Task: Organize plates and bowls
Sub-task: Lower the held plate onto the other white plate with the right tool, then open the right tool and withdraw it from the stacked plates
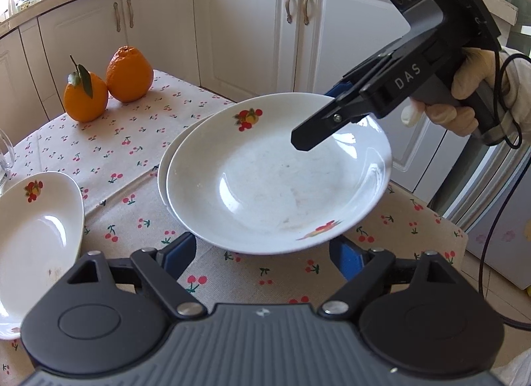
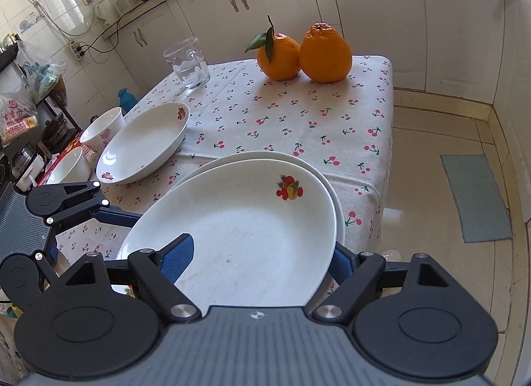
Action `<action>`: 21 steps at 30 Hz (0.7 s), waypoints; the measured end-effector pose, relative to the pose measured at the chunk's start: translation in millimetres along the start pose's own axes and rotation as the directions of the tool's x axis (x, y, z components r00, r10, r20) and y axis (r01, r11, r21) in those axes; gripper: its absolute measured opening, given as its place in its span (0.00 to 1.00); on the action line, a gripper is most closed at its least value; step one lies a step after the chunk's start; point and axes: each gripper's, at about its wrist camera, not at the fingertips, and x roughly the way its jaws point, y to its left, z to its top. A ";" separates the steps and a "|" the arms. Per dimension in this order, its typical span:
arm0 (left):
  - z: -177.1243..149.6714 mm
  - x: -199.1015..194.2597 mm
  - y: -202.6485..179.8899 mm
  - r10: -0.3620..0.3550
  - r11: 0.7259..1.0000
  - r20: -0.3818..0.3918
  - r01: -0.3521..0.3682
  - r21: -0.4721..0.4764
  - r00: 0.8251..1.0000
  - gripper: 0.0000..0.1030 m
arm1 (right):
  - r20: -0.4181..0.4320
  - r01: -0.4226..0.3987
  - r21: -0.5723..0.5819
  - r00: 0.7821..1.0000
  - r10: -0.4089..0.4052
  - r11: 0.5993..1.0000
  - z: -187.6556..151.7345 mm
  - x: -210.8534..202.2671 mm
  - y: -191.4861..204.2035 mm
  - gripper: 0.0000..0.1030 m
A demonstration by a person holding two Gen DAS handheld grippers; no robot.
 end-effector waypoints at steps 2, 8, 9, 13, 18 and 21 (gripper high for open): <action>-0.5 -0.1 -0.4 0.002 1.000 0.004 -0.002 0.000 1.000 0.85 | 0.001 0.012 -0.004 1.000 -0.012 1.000 -0.8 -2.0 2.2 0.85; -2.6 -1.1 -2.5 0.013 1.000 0.015 -0.012 -0.008 1.000 0.86 | 0.001 0.039 -0.012 0.999 -0.039 0.999 -4.6 -6.5 7.6 0.85; -2.8 -1.3 -2.8 0.014 1.000 0.017 -0.014 -0.010 1.000 0.86 | 0.001 0.045 -0.015 0.999 -0.045 0.999 -5.3 -6.9 8.6 0.85; -3.5 -0.5 -2.7 0.018 1.000 0.022 -0.017 -0.018 1.000 0.86 | 0.001 0.066 -0.023 0.998 -0.066 0.998 -7.5 -8.0 12.0 0.85; -4.8 -1.1 -5.9 0.032 0.999 0.030 -0.031 -0.015 0.999 0.86 | 0.000 0.086 -0.025 0.996 -0.086 0.996 -8.8 -8.3 15.4 0.86; -5.2 -3.1 -7.3 0.036 0.999 0.038 -0.036 -0.017 0.999 0.85 | -0.003 0.099 -0.032 0.995 -0.099 0.995 -9.8 -8.4 17.8 0.86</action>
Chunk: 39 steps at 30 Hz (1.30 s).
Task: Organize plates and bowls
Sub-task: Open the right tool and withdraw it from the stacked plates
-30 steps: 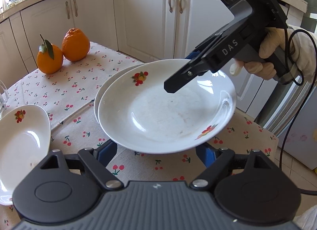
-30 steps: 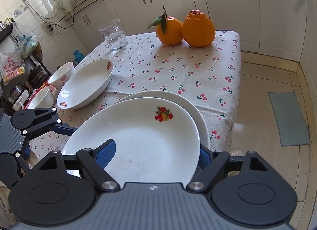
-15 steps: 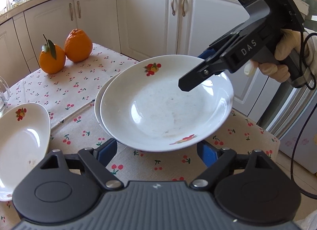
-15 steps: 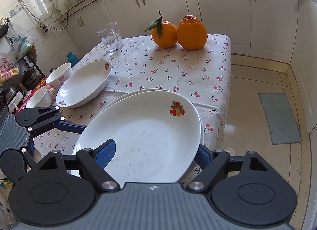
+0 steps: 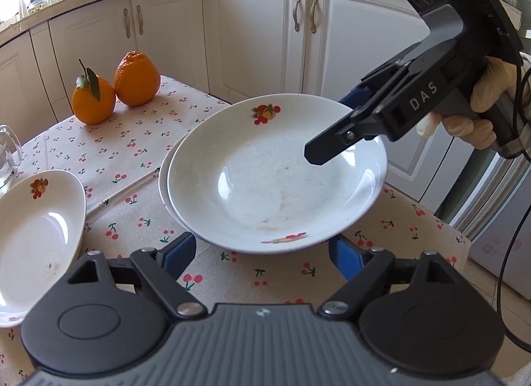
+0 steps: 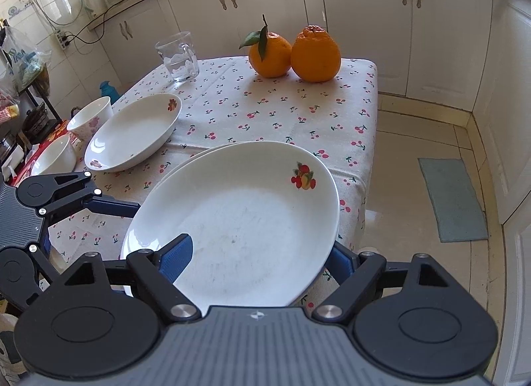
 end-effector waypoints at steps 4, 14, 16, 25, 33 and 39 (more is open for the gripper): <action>-1.4 -2.5 -0.2 0.003 1.000 0.005 -0.003 0.001 1.000 0.85 | -0.004 0.013 -0.008 1.000 -0.014 1.000 -1.5 0.4 3.9 0.89; -14.7 -18.5 -3.5 0.026 1.000 0.019 -0.025 -0.009 0.999 0.85 | -0.021 0.046 -0.028 0.999 -0.046 0.999 -9.7 0.6 13.9 0.95; -18.5 -22.8 -3.5 0.032 0.999 0.021 -0.031 -0.017 0.999 0.85 | -0.029 0.055 -0.027 0.998 -0.056 0.998 -14.2 1.3 14.6 0.95; -40.6 -58.7 0.4 0.112 0.986 0.050 -0.105 -0.126 0.992 0.86 | 0.008 0.089 -0.102 0.996 -0.089 0.991 -26.5 -21.0 52.6 1.00; -57.6 -79.5 20.9 0.320 0.925 0.033 -0.304 -0.229 0.947 0.90 | 0.049 0.100 -0.183 0.994 -0.093 0.978 -38.8 -36.2 99.5 1.00; -70.6 -75.9 47.9 0.436 0.855 -0.022 -0.422 -0.301 0.900 0.90 | 0.072 0.098 -0.233 0.994 -0.084 0.967 -39.3 -45.6 124.1 1.00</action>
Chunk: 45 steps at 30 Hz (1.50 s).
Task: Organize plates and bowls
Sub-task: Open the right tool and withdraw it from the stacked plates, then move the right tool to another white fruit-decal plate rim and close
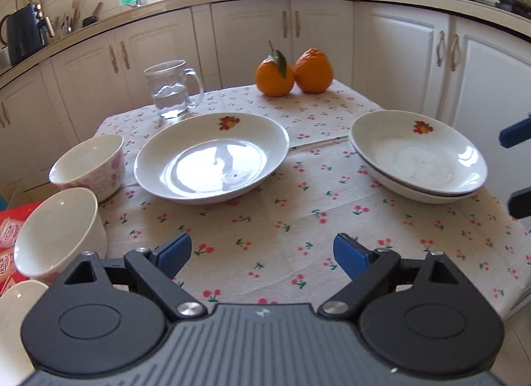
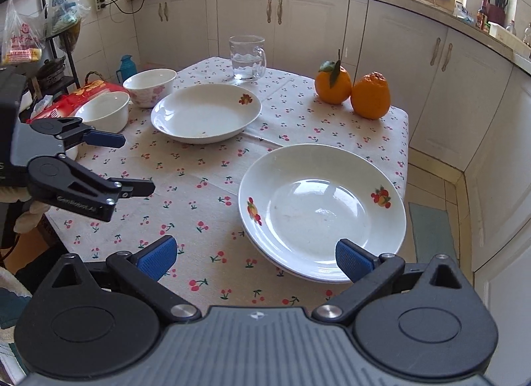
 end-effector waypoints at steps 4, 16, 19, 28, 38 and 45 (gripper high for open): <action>-4.4 15.6 12.2 0.030 0.998 -0.034 -0.032 -0.057 0.999 0.90 | 0.013 -0.017 -0.005 1.000 0.017 1.000 4.7 -1.3 8.6 1.00; 3.7 53.9 27.2 0.033 0.993 -0.051 -0.038 -0.115 0.998 0.90 | -0.013 -0.087 -0.052 0.996 0.086 0.995 35.3 36.4 18.5 1.00; 6.0 60.4 29.4 0.027 0.991 -0.047 -0.033 -0.130 0.999 0.93 | -0.022 -0.100 -0.081 0.995 0.098 0.992 47.5 47.4 19.7 1.00; 10.4 68.4 28.4 0.030 0.991 -0.053 -0.037 -0.129 0.998 1.00 | -0.040 -0.138 -0.176 0.990 0.133 0.975 88.9 82.3 24.1 1.00; 12.7 72.9 30.8 0.063 0.985 -0.046 -0.069 -0.158 0.997 1.00 | -0.088 -0.194 -0.264 0.980 0.177 0.945 130.1 119.4 20.9 1.00; 15.1 77.1 32.5 0.101 0.977 -0.041 -0.107 -0.183 0.994 1.00 | -0.128 -0.258 -0.284 0.965 0.230 0.924 156.7 146.6 12.2 1.00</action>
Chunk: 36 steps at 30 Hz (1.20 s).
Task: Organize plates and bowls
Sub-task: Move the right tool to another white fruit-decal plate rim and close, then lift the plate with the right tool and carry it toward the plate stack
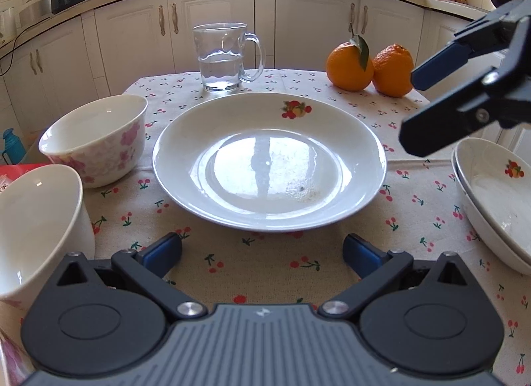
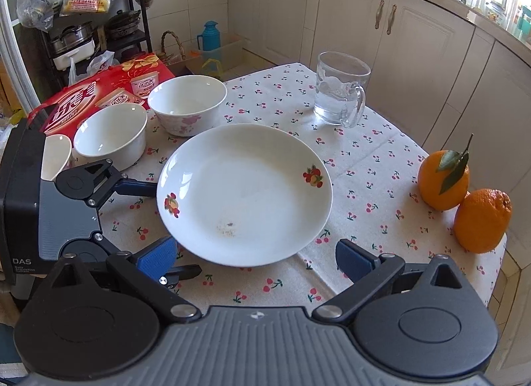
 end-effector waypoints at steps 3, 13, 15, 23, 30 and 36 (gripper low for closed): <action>2.3 1.6 -0.4 0.002 1.000 -0.006 -0.002 0.001 1.000 1.00 | -0.015 -0.020 -0.006 1.000 0.020 1.000 9.3 12.3 -8.4 1.00; 5.2 4.3 1.1 0.008 1.000 0.013 -0.008 0.018 1.000 0.97 | -0.064 -0.096 -0.083 0.994 0.091 0.992 35.6 57.5 -26.3 1.00; 5.0 3.8 0.9 0.004 1.000 0.023 -0.004 0.024 1.000 0.93 | -0.070 -0.103 -0.096 0.993 0.096 0.990 42.7 66.6 -32.1 1.00; 6.1 2.9 0.9 -0.025 0.999 0.040 0.023 0.035 0.999 0.81 | -0.100 -0.172 -0.058 0.981 0.165 0.983 66.8 104.6 -62.6 0.94; 6.9 3.6 1.2 -0.033 0.999 0.037 0.032 0.034 0.999 0.80 | -0.140 -0.251 -0.037 0.960 0.244 0.967 82.0 133.1 -77.8 0.78; 7.3 3.7 1.7 -0.034 0.999 0.033 0.033 0.036 0.999 0.80 | -0.189 -0.332 -0.024 0.928 0.322 0.943 84.8 146.5 -83.7 0.75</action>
